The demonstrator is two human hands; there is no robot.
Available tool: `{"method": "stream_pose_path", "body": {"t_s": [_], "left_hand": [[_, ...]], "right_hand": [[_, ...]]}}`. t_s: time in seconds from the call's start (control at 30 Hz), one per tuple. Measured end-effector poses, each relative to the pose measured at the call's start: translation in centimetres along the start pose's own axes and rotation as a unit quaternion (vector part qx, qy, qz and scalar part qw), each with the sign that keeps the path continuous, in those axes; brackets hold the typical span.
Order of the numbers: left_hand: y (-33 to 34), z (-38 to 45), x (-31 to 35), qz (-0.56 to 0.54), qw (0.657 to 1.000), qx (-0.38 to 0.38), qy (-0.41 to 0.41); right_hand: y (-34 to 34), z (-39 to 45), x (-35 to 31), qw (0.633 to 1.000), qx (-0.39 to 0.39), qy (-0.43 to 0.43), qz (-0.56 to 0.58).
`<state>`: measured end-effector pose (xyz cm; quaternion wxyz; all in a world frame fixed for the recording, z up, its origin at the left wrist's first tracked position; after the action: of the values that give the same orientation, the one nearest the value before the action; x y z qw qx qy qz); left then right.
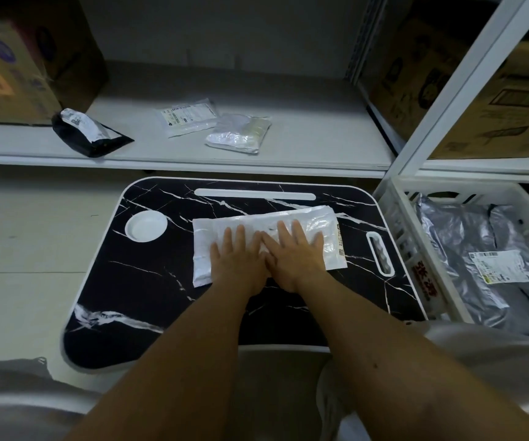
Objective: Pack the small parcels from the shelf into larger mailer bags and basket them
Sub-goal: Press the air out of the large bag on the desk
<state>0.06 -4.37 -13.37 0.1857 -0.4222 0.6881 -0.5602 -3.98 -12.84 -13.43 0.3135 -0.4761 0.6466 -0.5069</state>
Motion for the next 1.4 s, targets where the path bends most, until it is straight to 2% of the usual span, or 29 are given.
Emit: {"method": "stream_pose_path", "body": {"t_s": [0.27,0.33,0.43,0.5,0.57,0.67,1.2,1.4], "left_hand": [[0.9,1.1,-1.1,0.023,1.0,0.018,0.003],[0.2,1.9,-0.9,0.039,0.999,0.025,-0.009],[-1.3,3.0,-0.2,0.038,0.997,0.05,-0.044],[-0.8,3.4,-0.5,0.013,0.997,0.038,-0.07],[0.3,3.4,-1.1,-0.006,0.997,0.018,-0.08],[0.6,3.6,-1.9,-0.017,0.997,0.015,-0.071],[0.6,3.6,-3.8,-0.026,0.993,0.006,-0.119],[0.4,3.1,-4.5,-0.015,0.994,-0.037,-0.105]], "right_hand": [[1.6,1.1,1.0,0.999,-0.027,0.018,0.044],[0.2,1.6,1.3,0.999,0.011,0.023,0.037],[-2.3,2.3,1.4,0.995,0.092,0.003,-0.039],[-1.6,3.0,2.6,0.997,0.066,0.017,-0.046],[0.7,3.1,4.5,0.998,0.002,0.066,0.014],[2.2,2.9,6.4,0.991,-0.035,0.105,0.07],[2.5,2.0,7.3,0.978,-0.024,0.193,0.08],[2.3,0.7,6.9,0.97,-0.047,0.233,0.057]]}}
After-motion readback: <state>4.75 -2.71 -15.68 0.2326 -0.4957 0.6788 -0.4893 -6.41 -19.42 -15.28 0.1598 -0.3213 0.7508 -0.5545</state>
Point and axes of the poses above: each hand's wrist, its own z-axis towards the middle knuckle, its own y-axis out of the palm, x = y × z, the point moved 10 cm from there along z, towards the middle knuckle, and after that the axes turned 4 degrees about -z, right-handed, at the moved point
